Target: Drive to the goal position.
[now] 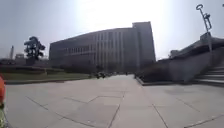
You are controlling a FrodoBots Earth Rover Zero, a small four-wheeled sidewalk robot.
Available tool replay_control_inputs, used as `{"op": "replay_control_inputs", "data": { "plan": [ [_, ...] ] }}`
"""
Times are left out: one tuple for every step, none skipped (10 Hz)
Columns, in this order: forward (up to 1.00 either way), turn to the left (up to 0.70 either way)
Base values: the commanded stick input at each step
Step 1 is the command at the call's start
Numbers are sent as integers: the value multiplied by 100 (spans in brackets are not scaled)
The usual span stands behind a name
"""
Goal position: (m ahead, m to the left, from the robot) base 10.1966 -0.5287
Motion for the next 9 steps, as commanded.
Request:
{"op": "replay_control_inputs", "data": {
  "plan": [
    [70,0],
    [70,0],
    [70,0],
    [70,0],
    [70,0],
    [70,0],
    [70,0],
    [70,0],
    [70,0]
  ]
}}
